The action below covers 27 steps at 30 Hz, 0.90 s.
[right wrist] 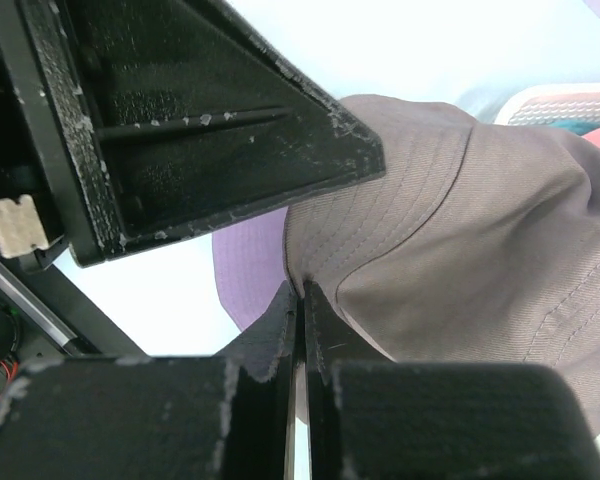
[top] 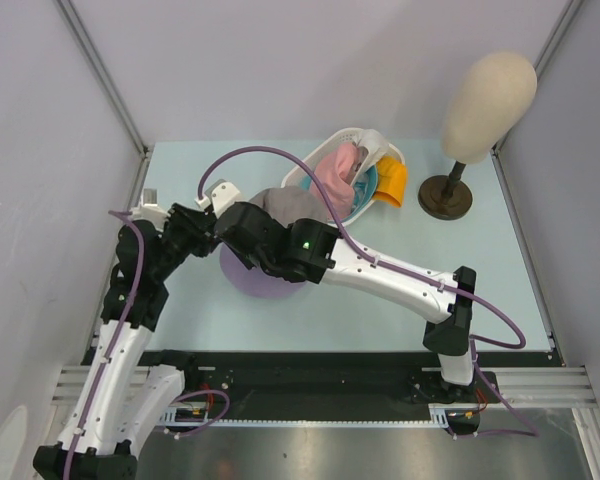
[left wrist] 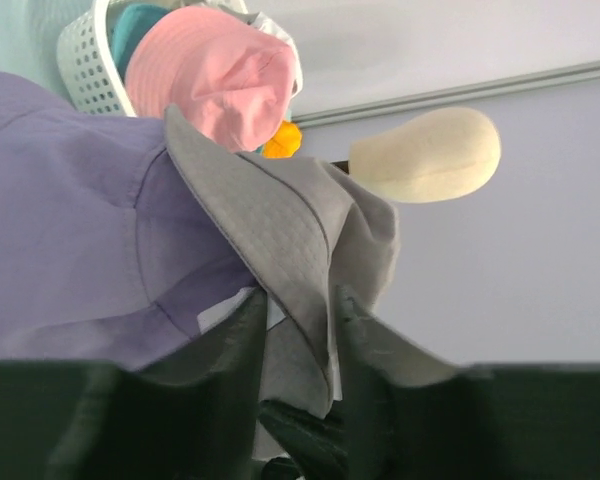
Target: Stack the hats
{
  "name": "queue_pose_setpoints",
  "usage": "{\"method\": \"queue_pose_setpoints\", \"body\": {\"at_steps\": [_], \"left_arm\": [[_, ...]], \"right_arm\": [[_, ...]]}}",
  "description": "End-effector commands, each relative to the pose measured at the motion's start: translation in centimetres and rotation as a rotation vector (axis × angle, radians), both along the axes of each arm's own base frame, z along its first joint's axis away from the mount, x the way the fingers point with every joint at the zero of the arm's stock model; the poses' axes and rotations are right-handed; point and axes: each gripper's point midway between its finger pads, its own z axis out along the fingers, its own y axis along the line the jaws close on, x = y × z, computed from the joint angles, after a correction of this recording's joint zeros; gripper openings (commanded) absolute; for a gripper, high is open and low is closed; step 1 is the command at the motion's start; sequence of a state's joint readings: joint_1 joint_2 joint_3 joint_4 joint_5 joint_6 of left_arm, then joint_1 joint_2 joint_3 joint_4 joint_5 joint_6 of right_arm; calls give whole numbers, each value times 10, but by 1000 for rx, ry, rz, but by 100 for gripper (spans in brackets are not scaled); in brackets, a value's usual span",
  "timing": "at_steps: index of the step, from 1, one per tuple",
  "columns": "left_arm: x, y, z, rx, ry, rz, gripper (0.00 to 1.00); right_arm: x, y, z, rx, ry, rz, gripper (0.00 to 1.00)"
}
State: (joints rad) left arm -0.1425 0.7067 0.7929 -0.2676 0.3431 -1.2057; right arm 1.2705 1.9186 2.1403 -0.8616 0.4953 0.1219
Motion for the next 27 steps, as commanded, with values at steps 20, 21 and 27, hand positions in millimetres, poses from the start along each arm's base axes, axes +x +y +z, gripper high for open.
{"method": "queue_pose_setpoints", "body": {"at_steps": [20, 21, 27], "left_arm": [[9, 42, -66, 258, 82, 80, 0], [10, 44, -72, 265, 94, 83, 0], [17, 49, -103, 294, 136, 84, 0]], "right_arm": [[-7, -45, 89, 156, -70, -41, 88], [-1, -51, 94, 172, -68, -56, 88], [34, -73, 92, 243, 22, -100, 87]]}}
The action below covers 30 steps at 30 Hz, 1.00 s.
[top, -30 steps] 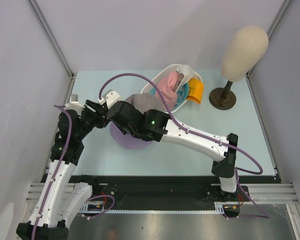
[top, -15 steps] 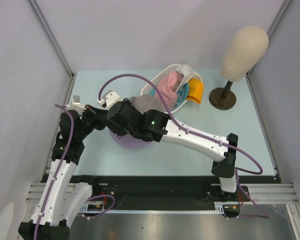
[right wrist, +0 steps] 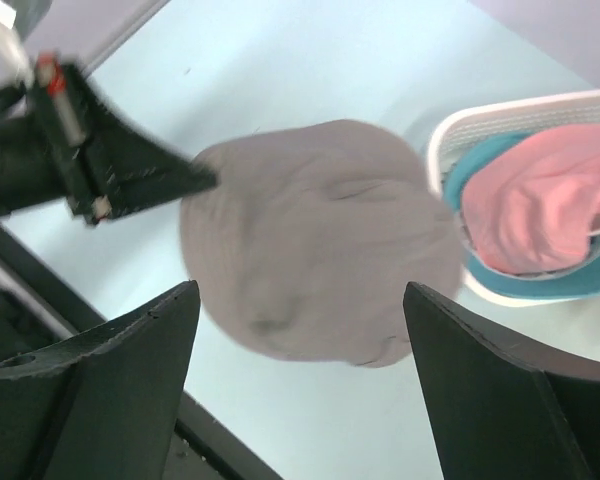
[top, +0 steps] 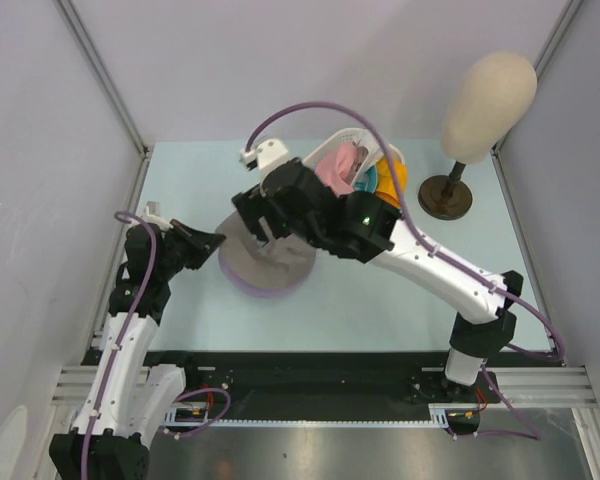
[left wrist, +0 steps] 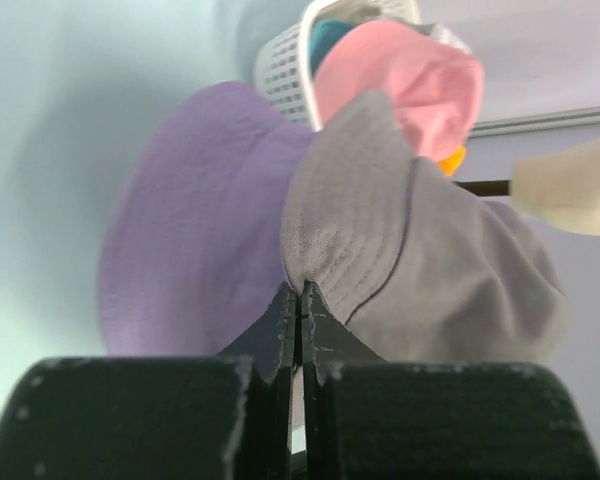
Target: Stack the hats
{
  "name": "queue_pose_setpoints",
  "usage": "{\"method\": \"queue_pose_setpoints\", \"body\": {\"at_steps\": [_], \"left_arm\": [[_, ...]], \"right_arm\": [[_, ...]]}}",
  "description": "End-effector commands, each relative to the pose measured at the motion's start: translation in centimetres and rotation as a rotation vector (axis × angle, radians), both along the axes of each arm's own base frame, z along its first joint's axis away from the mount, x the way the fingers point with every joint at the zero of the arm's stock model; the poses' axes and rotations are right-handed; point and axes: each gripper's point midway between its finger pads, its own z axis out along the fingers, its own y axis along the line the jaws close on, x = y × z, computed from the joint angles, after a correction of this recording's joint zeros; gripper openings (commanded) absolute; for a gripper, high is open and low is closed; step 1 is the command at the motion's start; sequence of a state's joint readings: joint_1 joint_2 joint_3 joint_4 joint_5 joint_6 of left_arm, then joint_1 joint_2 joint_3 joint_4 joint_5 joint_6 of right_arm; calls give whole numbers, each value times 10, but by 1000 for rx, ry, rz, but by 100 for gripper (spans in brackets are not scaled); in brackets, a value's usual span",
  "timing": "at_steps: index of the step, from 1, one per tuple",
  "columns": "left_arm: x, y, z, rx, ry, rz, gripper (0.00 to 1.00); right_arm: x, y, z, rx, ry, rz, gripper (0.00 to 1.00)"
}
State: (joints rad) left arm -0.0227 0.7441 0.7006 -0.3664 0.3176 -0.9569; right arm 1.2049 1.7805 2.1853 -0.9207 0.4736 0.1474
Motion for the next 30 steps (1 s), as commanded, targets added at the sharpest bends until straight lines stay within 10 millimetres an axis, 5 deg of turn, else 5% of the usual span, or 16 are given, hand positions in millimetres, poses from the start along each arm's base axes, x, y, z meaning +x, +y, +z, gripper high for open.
{"method": "queue_pose_setpoints", "body": {"at_steps": [1, 7, 11, 17, 24, 30], "left_arm": [[9, 9, -28, 61, 21, 10, 0], [26, 27, -59, 129, 82, 57, 0], [40, 34, -66, 164, 97, 68, 0], [58, 44, -76, 232, 125, 67, 0], [67, 46, -99, 274, 172, 27, 0], [67, 41, -93, 288, 135, -16, 0]], "right_arm": [[32, -31, 19, 113, 52, -53, 87], [67, -60, 6, 178, 120, -88, 86], [86, -76, -22, 190, 202, -92, 83], [106, -92, -39, 244, 268, -84, 78], [121, -98, -74, 261, 343, -80, 76], [114, -85, -99, 266, 409, -20, 74]]}}
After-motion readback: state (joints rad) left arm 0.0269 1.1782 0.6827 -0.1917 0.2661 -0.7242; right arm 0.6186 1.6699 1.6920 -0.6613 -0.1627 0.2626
